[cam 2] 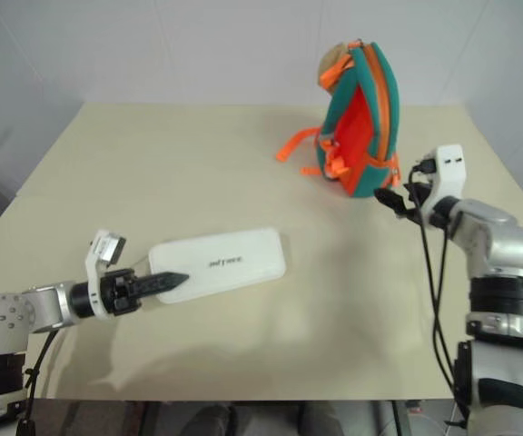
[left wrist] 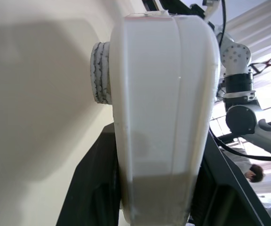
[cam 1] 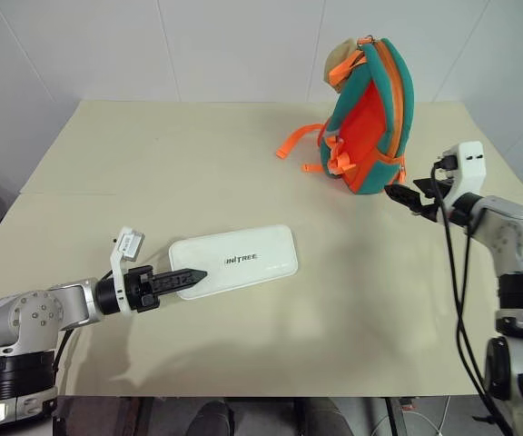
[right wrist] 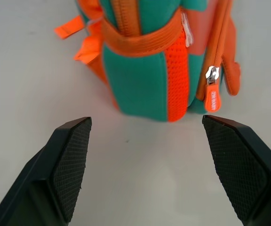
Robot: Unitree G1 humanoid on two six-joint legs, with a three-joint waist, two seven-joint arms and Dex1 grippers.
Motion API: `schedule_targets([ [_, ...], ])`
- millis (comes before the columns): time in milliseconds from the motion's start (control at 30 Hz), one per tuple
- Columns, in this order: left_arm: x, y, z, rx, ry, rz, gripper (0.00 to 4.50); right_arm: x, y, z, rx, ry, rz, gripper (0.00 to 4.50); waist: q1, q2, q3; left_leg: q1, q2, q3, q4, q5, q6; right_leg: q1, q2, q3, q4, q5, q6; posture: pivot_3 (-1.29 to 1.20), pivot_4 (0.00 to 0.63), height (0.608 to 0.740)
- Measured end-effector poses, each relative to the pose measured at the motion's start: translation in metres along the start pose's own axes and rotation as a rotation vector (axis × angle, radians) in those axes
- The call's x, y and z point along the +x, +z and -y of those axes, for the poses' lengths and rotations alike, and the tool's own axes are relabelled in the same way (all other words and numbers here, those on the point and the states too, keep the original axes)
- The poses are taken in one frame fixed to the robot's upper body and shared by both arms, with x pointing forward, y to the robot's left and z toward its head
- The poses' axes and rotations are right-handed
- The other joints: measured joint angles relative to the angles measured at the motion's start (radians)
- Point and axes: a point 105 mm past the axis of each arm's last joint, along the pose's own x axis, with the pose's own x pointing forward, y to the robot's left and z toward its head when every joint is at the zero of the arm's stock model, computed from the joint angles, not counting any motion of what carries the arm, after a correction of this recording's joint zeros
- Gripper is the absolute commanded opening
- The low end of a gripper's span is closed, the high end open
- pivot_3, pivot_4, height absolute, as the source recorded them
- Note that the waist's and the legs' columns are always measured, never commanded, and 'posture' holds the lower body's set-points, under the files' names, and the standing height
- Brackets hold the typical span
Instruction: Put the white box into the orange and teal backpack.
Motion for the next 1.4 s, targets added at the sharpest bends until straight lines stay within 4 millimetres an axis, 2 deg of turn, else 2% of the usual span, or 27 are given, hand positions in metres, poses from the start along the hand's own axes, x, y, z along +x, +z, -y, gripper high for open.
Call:
schedule_targets([
  [133, 0.001, -0.002, 0.002, 0.019, 0.011, -0.006, 1.4, 0.019, 0.012, 0.002, -0.008, -0.097, 0.085, 4.5, -0.012, 0.0, 0.0, 0.0, 0.0, 0.0, 0.0, 0.0, 0.0, 0.0, 0.0, 0.0, 0.001, 0.0, 0.0, 0.0, 0.15, 0.74],
  [333, -0.001, -0.005, 0.001, 0.011, 0.022, 0.01, 1.4, 0.03, 0.027, -0.001, 0.005, -0.119, 0.167, 4.5, -0.023, 0.0, 0.0, -0.001, 0.001, 0.0, -0.001, 0.0, 0.0, 0.0, 0.0, 0.0, 0.001, 0.0, 0.0, 0.0, 0.15, 0.74],
  [467, -0.004, -0.004, 0.002, 0.012, 0.033, 0.025, 1.4, 0.038, 0.025, -0.009, 0.031, -0.102, 0.171, 4.5, -0.033, 0.0, 0.0, 0.0, 0.001, 0.0, -0.001, 0.0, 0.0, 0.0, 0.001, 0.0, 0.002, 0.0, 0.0, 0.0, 0.15, 0.74],
  [600, -0.005, -0.007, 0.004, 0.018, 0.033, 0.024, 1.4, 0.042, 0.018, -0.023, 0.068, -0.009, 0.13, 4.5, -0.034, 0.0, 0.0, 0.0, 0.001, 0.0, -0.001, 0.0, 0.0, 0.0, 0.001, 0.0, 0.002, 0.0, 0.0, 0.0, 0.15, 0.74],
  [800, -0.01, -0.009, 0.001, 0.018, 0.053, 0.04, 1.4, 0.034, 0.033, -0.034, 0.06, 0.082, 0.144, 4.5, -0.032, 0.001, 0.0, 0.0, 0.001, 0.0, -0.001, 0.0, 0.0, 0.0, 0.001, 0.0, 0.002, 0.0, 0.0, 0.0, 0.15, 0.74],
  [1033, -0.012, -0.009, 0.0, 0.023, 0.062, 0.047, 1.4, 0.033, 0.038, -0.039, 0.054, 0.087, 0.149, 4.5, -0.029, 0.001, 0.0, 0.0, 0.001, 0.0, -0.001, 0.0, 0.0, 0.0, 0.001, 0.0, 0.002, 0.0, 0.0, 0.0, 0.15, 0.74],
  [1233, -0.011, -0.009, 0.0, 0.026, 0.056, 0.049, 1.4, 0.053, 0.037, -0.05, -0.018, 0.013, 0.179, 4.5, -0.038, 0.001, 0.0, 0.0, 0.001, 0.001, -0.001, 0.0, 0.0, -0.001, 0.001, 0.001, 0.003, 0.0, 0.0, 0.0, 0.15, 0.74],
  [1400, -0.01, -0.007, 0.0, 0.03, 0.054, 0.05, 1.4, 0.066, 0.037, -0.063, -0.004, -0.004, 0.205, 4.5, -0.048, 0.001, 0.0, 0.0, 0.001, 0.001, -0.001, 0.0, 0.0, -0.001, 0.001, 0.001, 0.003, 0.0, 0.0, 0.0, 0.15, 0.74],
])
